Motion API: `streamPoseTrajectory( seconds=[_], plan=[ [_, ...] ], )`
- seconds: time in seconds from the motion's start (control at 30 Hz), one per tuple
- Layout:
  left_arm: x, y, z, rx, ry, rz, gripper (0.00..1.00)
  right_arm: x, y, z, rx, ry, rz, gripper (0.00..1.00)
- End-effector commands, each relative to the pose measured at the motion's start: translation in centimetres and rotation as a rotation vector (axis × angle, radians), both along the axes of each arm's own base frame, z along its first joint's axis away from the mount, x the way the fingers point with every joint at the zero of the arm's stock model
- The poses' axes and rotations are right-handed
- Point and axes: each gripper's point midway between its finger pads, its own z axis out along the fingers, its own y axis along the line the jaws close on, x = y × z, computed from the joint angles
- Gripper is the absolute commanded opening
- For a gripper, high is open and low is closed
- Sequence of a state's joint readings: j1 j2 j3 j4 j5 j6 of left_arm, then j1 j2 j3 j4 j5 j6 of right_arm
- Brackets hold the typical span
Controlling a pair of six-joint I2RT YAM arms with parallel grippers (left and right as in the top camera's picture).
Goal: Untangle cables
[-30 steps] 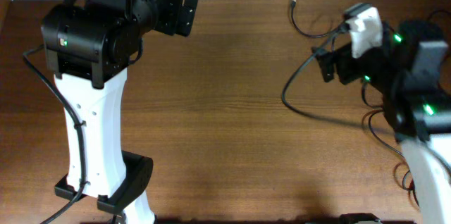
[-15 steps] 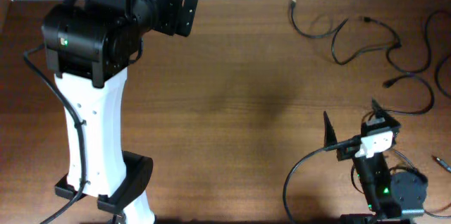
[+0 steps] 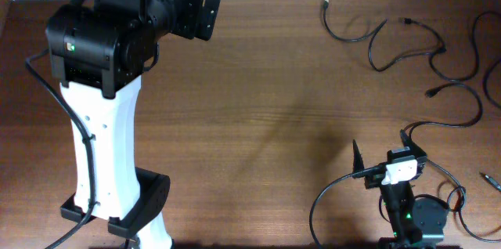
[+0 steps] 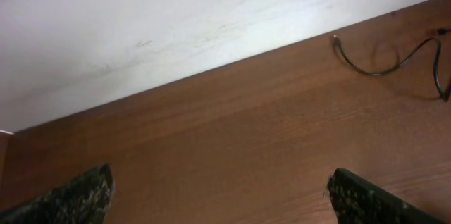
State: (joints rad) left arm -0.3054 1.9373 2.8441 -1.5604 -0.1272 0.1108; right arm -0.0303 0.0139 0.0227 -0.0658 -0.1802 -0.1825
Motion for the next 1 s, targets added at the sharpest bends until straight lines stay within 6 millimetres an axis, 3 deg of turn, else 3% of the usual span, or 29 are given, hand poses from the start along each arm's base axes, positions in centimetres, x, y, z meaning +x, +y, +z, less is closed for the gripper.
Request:
streamPoseTrajectory(
  seconds=[0.0,0.5,0.57,0.7,0.73,0.97],
  plan=[
    [-0.1,0.1,0.2,-0.009,-0.003,0.001,0.99,0.1,-0.4,-0.6,0.007,0.006,-0.019,0.99],
    [-0.1,0.1,0.3,-0.011,-0.008,0.002,0.99,0.1,-0.3,-0.6,0.007,0.006,-0.018,0.99],
    [0.6,-1.5,2.6,-0.083,-0.097,-0.06,0.99,0.1,-0.3,-0.6,0.007,0.006,-0.018,0.99],
    [-1.9,-0.7,3.4,-0.145,-0.133,-0.028,0.99,0.1,-0.3,-0.6,0.007,0.006,-0.018,0.99],
    [-2.8,-0.4,2.7,-0.149,-0.146,-0.028,0.99,0.1,-0.3,-0.6,0.007,0.006,-0.018,0.99],
    [-9.9,1.9,-7.3,-0.169,-0.215,-0.028,0.99,0.1,-0.3,-0.6,0.007,0.006,-0.018,0.99]
  ],
)
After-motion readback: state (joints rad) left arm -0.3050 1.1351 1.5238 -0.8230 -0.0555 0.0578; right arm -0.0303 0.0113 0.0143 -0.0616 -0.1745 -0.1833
